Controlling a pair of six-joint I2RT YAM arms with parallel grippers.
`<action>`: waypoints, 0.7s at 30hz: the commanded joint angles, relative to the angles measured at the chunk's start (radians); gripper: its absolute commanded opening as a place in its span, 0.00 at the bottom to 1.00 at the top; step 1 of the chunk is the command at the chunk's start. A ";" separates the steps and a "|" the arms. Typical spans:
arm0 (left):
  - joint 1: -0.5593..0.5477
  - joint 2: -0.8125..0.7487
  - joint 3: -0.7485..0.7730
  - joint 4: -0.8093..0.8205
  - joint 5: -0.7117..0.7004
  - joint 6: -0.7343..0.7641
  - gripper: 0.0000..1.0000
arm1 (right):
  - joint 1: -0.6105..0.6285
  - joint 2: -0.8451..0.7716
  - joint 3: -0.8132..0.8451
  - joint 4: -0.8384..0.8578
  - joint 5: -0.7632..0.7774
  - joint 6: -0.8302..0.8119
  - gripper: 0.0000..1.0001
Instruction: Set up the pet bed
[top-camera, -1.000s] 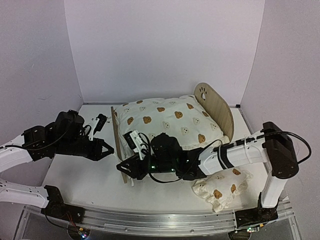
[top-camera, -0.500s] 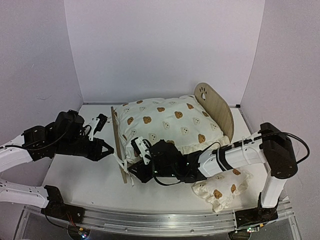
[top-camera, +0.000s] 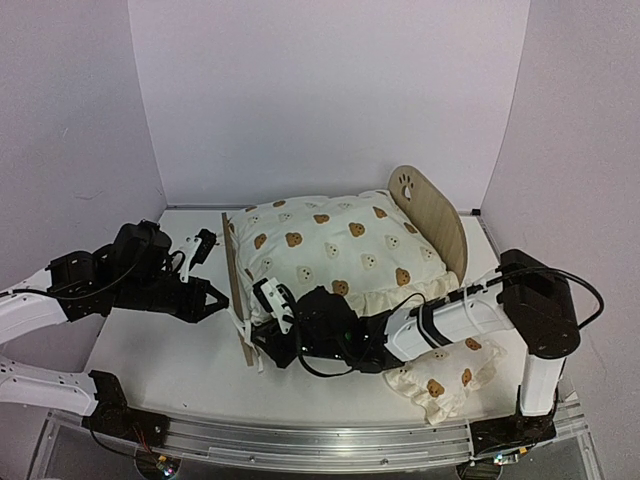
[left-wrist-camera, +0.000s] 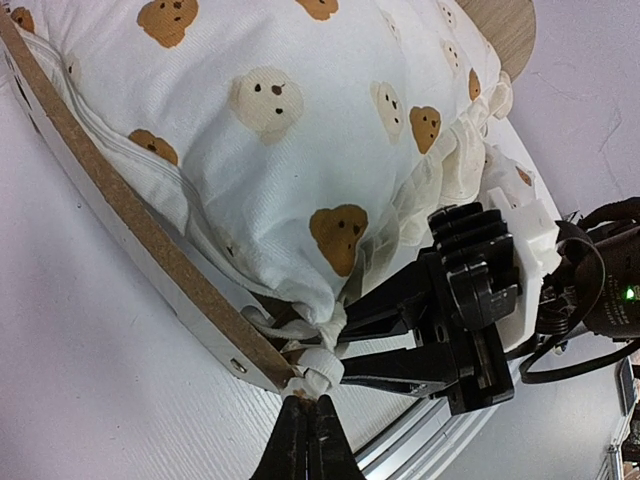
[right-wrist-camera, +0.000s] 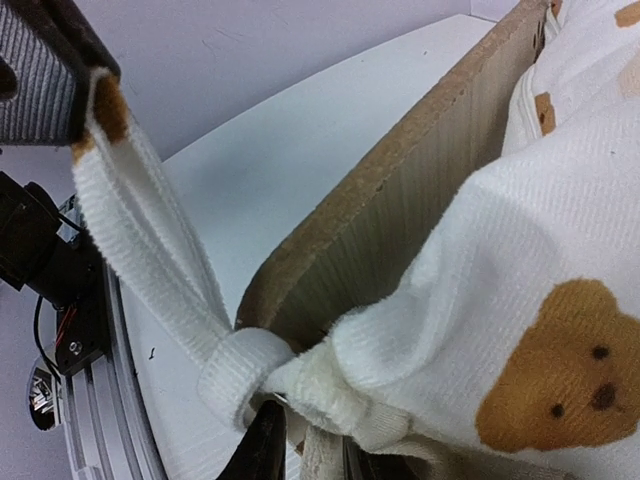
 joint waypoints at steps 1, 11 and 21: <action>0.004 -0.010 0.032 0.031 -0.001 0.019 0.00 | -0.002 0.003 -0.020 0.192 0.006 -0.054 0.22; 0.005 -0.019 0.022 0.024 -0.005 0.013 0.00 | -0.002 0.036 -0.020 0.280 -0.006 -0.119 0.23; 0.004 -0.018 0.015 -0.007 -0.020 -0.004 0.00 | -0.002 0.072 0.004 0.285 0.007 -0.145 0.33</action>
